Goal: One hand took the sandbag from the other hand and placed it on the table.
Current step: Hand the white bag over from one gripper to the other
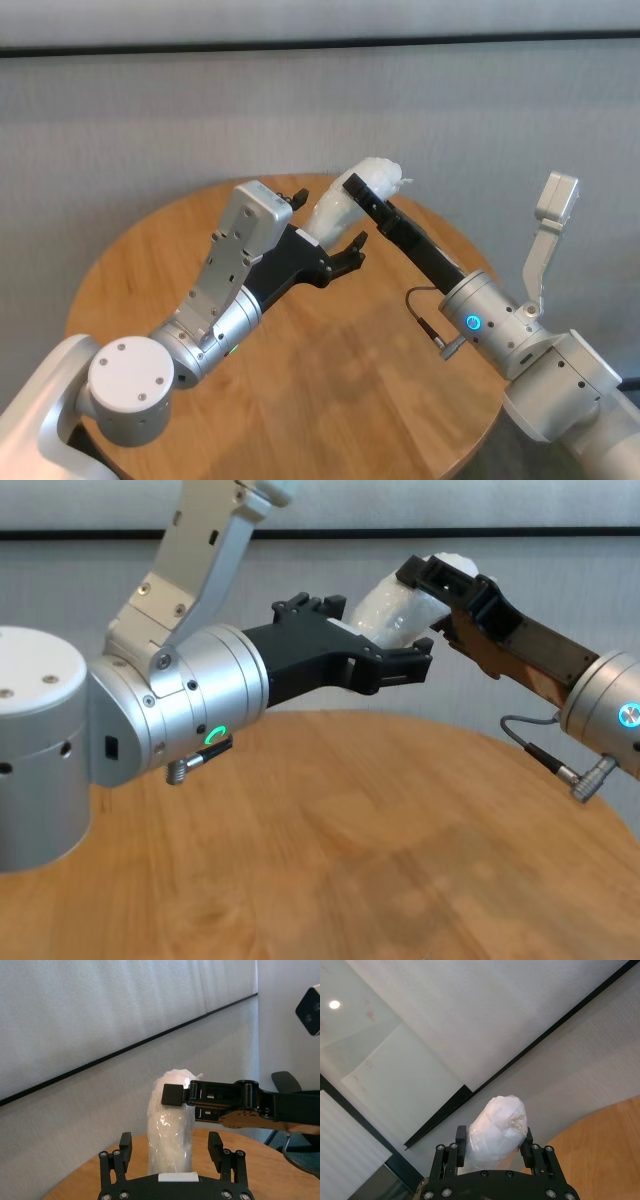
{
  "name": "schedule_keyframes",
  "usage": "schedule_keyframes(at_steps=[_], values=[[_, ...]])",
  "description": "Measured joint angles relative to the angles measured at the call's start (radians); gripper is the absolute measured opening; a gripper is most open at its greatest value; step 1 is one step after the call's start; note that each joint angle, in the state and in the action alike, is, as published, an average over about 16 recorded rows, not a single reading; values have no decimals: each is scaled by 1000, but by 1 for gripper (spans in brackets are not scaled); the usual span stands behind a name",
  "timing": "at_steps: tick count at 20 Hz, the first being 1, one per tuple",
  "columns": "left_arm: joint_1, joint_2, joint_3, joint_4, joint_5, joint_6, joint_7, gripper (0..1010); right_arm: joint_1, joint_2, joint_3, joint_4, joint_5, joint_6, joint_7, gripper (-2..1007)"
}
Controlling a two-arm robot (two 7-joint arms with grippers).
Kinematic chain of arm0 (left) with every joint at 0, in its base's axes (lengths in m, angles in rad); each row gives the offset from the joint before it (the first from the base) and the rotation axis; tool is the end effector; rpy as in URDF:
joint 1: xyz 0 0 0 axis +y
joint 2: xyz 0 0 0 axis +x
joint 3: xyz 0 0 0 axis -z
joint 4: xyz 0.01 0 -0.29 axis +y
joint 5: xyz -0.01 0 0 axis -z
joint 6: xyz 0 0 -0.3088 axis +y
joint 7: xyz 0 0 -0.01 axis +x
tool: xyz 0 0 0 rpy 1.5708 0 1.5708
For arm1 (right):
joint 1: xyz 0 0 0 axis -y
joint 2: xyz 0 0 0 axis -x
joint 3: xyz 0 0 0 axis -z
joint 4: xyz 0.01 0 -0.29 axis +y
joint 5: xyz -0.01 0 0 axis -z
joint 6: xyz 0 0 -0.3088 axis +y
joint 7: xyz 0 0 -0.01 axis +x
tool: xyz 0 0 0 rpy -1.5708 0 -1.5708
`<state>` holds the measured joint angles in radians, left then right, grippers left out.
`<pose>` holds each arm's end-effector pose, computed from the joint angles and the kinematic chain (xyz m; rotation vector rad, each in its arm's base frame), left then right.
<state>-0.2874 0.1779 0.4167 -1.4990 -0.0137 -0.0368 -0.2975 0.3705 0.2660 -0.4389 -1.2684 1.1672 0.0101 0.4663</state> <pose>0.3836 -0.0733 -0.2420 0.0599 -0.3105 0.8795 0.4131 0.0240 -0.2852 0.5662 0.5713 -0.7613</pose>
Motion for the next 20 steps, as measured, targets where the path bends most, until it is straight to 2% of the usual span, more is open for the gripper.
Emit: schedule_keyframes(at_steps=[7, 13, 17, 20], values=[[3, 10, -6, 1, -37, -28, -34, 1002, -6, 0, 10, -8, -9, -15, -28, 627], [6, 34, -10, -6, -75, -26, -63, 1002, -13, -1, 22, -16, -23, -27, -55, 627], [14, 52, -17, -17, -93, -17, -61, 1002, -16, -3, 30, -19, -32, -32, -66, 627], [26, 56, -31, -26, -108, -14, -44, 1002, -18, -4, 35, -19, -38, -33, -71, 627]])
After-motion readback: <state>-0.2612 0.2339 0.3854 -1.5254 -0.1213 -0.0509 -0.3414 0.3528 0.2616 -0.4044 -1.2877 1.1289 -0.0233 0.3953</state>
